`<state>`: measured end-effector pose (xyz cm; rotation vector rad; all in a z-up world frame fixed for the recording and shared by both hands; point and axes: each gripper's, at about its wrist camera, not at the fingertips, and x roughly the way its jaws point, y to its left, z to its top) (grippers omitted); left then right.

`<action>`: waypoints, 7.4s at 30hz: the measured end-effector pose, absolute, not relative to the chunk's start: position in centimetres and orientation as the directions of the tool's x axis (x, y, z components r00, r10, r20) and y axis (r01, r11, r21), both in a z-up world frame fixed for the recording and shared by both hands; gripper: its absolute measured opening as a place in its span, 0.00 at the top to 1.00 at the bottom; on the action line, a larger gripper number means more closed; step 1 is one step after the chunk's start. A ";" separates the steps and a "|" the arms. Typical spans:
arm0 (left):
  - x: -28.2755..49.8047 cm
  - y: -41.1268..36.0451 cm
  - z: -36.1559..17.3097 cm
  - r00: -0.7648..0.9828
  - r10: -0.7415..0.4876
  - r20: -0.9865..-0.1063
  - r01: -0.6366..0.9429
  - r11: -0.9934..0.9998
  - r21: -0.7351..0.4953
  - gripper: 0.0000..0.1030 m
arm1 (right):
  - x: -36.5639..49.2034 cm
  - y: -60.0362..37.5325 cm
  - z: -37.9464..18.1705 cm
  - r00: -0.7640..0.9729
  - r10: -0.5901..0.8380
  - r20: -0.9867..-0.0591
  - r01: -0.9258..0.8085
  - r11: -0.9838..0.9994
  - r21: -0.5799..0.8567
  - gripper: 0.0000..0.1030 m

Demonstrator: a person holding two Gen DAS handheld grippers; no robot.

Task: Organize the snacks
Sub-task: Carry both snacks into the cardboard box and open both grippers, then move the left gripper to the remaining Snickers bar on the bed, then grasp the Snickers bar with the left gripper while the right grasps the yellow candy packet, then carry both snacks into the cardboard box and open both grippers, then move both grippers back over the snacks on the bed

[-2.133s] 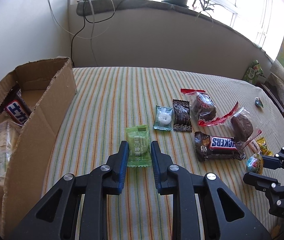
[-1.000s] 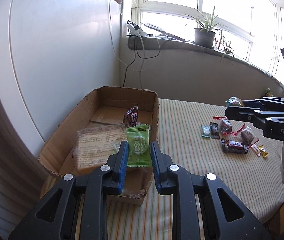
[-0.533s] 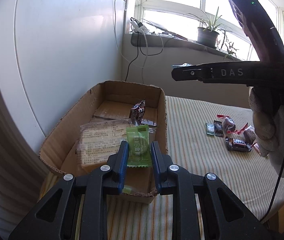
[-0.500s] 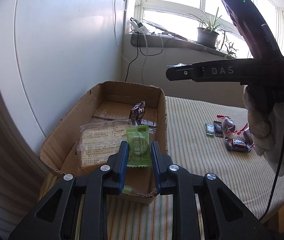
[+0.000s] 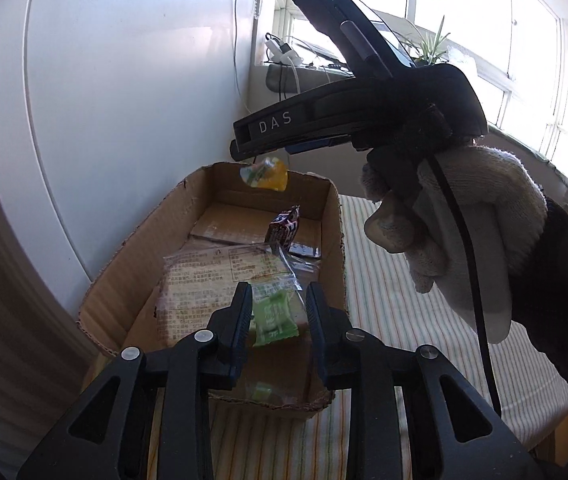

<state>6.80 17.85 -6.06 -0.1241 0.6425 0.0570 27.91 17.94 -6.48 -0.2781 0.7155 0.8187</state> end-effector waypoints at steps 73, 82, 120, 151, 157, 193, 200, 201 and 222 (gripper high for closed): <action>15.2 -4.5 -12.1 0.595 -0.214 -0.774 0.262 0.963 -0.065 0.57 | 16.3 -22.9 -14.0 0.580 0.251 -0.775 -0.306 0.949 0.078 0.48; 14.8 -3.2 -11.4 0.610 -0.236 -0.756 0.236 0.965 -0.111 0.49 | 17.6 -22.5 -15.0 0.566 0.220 -0.795 -0.296 0.954 0.053 0.55; 13.9 -3.6 -12.6 0.602 -0.155 -0.783 0.255 0.967 0.005 0.59 | 17.5 -23.3 -15.2 0.576 0.215 -0.789 -0.327 0.945 0.018 0.76; 7.0 9.0 -4.0 0.810 -0.046 -0.584 -0.004 0.997 -0.083 0.60 | 17.0 -11.1 -5.3 0.616 0.434 -0.657 -0.532 0.845 0.060 0.76; 6.5 12.5 -4.2 0.811 0.016 -0.585 -0.077 0.994 -0.079 0.60 | 18.7 -6.4 -4.7 0.603 0.456 -0.655 -0.582 0.813 0.031 0.76; 8.2 19.1 -5.8 0.779 0.137 -0.612 -0.208 0.977 -0.045 0.60 | 27.0 13.7 -7.4 0.445 0.535 -0.718 -0.747 0.664 0.032 0.76; 8.1 18.7 -5.6 0.779 0.152 -0.608 -0.213 0.977 -0.029 0.60 | 27.2 14.1 -7.8 0.432 0.541 -0.722 -0.754 0.656 0.040 0.76; 8.1 18.7 -5.5 0.781 0.154 -0.605 -0.213 0.977 -0.026 0.59 | 27.2 14.2 -7.8 0.429 0.544 -0.721 -0.756 0.653 0.043 0.76; 6.4 16.4 -3.5 0.807 0.176 -0.563 -0.206 0.978 0.009 0.59 | 23.7 10.0 -4.8 0.501 0.553 -0.665 -0.732 0.681 0.015 0.47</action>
